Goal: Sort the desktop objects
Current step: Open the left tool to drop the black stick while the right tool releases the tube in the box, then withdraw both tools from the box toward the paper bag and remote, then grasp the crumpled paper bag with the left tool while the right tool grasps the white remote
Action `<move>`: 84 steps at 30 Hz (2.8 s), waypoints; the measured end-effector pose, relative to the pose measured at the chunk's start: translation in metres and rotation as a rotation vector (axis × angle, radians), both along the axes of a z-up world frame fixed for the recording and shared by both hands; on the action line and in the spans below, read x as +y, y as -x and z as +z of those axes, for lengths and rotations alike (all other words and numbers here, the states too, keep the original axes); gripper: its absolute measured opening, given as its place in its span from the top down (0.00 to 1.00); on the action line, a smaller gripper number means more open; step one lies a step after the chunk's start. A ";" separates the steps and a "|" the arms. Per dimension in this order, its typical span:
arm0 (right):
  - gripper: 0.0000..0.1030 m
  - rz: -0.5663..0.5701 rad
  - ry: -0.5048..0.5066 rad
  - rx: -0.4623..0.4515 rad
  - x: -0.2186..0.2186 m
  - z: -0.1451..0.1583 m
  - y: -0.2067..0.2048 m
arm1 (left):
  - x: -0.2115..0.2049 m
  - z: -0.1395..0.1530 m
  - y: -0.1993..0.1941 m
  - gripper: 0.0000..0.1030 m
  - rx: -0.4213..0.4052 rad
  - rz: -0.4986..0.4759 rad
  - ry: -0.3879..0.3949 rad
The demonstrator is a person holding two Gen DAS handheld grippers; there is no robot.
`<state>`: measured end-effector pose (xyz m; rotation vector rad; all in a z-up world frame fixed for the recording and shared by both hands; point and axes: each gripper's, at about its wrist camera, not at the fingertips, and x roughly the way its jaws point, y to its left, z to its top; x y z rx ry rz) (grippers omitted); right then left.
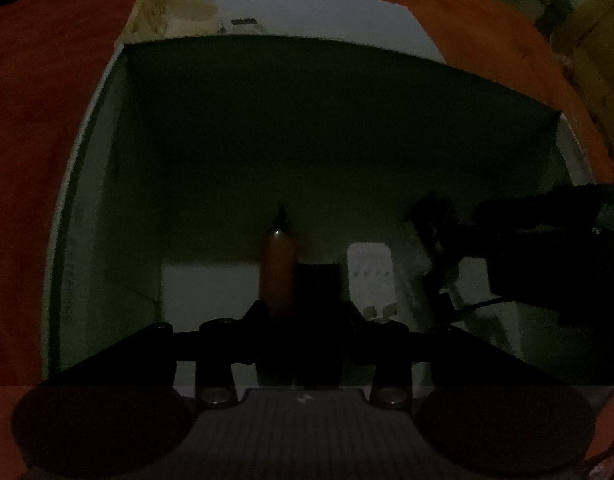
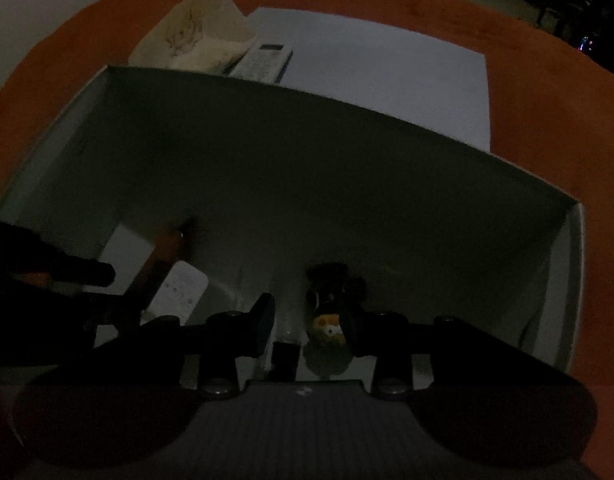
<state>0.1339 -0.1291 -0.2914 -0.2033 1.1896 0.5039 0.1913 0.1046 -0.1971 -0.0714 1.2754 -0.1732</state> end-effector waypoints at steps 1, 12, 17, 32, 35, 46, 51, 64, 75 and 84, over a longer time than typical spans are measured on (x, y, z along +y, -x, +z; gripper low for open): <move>0.62 -0.001 0.003 0.000 0.000 -0.001 -0.001 | 0.003 0.003 -0.003 0.66 -0.003 0.002 0.002; 0.60 0.017 0.021 0.047 0.005 -0.014 -0.007 | 0.024 0.017 -0.012 0.66 -0.010 0.016 0.022; 0.57 -0.032 0.022 0.053 0.001 -0.020 -0.013 | 0.032 0.022 -0.013 0.66 -0.007 0.023 0.026; 0.55 -0.042 -0.038 0.076 -0.044 0.045 0.019 | 0.083 0.060 -0.013 0.56 -0.045 0.020 0.055; 0.54 -0.041 -0.038 0.069 -0.055 0.067 0.027 | 0.093 0.071 -0.018 0.56 -0.058 0.025 0.062; 0.51 -0.132 -0.037 0.069 -0.123 0.146 0.072 | 0.128 0.106 -0.032 0.56 -0.115 0.073 0.064; 0.49 -0.136 -0.070 0.032 -0.125 0.149 0.077 | 0.112 0.114 -0.037 0.56 -0.128 0.039 0.071; 0.49 -0.238 -0.224 0.019 -0.117 0.129 0.000 | 0.069 0.091 -0.055 0.56 -0.146 0.087 0.071; 0.48 -0.266 -0.269 0.012 -0.116 0.097 -0.054 | 0.065 0.090 -0.085 0.56 -0.167 0.143 0.039; 0.43 -0.252 -0.289 -0.016 -0.081 0.081 -0.104 | 0.080 0.083 -0.118 0.54 -0.111 0.223 0.101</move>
